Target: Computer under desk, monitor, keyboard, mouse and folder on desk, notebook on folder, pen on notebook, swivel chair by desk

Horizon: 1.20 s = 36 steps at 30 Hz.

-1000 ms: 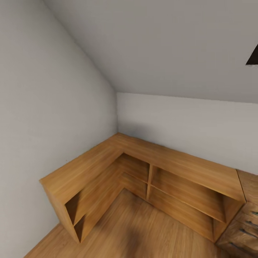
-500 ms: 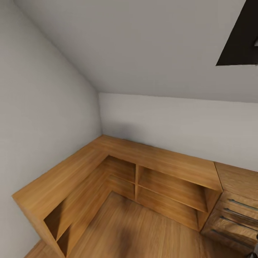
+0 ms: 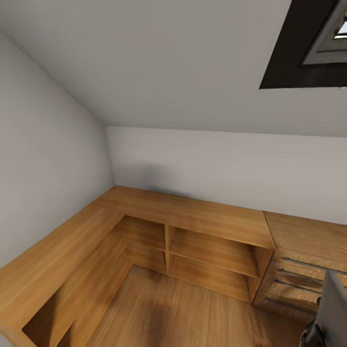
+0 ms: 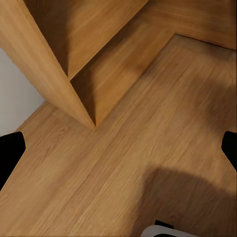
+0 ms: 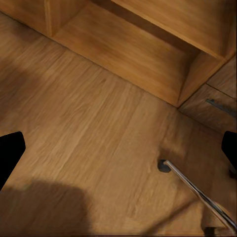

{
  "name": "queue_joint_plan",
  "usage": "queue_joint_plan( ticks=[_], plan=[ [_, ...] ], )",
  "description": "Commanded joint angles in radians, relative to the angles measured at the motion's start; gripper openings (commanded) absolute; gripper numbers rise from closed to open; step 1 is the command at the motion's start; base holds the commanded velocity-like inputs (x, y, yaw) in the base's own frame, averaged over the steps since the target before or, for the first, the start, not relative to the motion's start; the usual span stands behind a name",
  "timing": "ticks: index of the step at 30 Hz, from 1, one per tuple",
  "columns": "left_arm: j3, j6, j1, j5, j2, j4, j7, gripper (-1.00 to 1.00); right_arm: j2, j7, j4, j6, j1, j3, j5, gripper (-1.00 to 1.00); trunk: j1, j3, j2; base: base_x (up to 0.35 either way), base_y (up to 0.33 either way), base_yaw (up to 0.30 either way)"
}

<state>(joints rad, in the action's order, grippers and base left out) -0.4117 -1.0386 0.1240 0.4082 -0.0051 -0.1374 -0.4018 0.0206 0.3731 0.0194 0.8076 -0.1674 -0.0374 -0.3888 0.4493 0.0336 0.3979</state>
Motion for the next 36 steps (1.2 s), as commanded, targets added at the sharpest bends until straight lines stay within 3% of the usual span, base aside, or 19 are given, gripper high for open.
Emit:
queue_joint_plan(
  ticks=[1, 14, 36],
  plan=[
    [-0.009, -0.001, 0.0, 0.007, 0.0, -0.002, -0.005, 1.0, 0.0, 0.01, 0.002, 0.001, -0.001, -0.003, -0.007, 1.0, 0.001, 0.002, 0.002, 0.005, 0.001, -0.297],
    [-0.009, -0.001, 0.0, 0.007, 0.004, -0.002, -0.005, 1.0, 0.002, 0.01, 0.002, 0.001, -0.001, -0.002, -0.008, 1.0, 0.001, 0.002, 0.002, 0.001, 0.031, -0.297],
    [-0.009, 0.0, 0.0, 0.007, 0.005, -0.002, -0.004, 1.0, 0.001, 0.01, 0.002, -0.001, -0.001, -0.003, -0.009, 1.0, 0.001, 0.002, 0.002, 0.006, 0.307, -0.297]
  ],
)
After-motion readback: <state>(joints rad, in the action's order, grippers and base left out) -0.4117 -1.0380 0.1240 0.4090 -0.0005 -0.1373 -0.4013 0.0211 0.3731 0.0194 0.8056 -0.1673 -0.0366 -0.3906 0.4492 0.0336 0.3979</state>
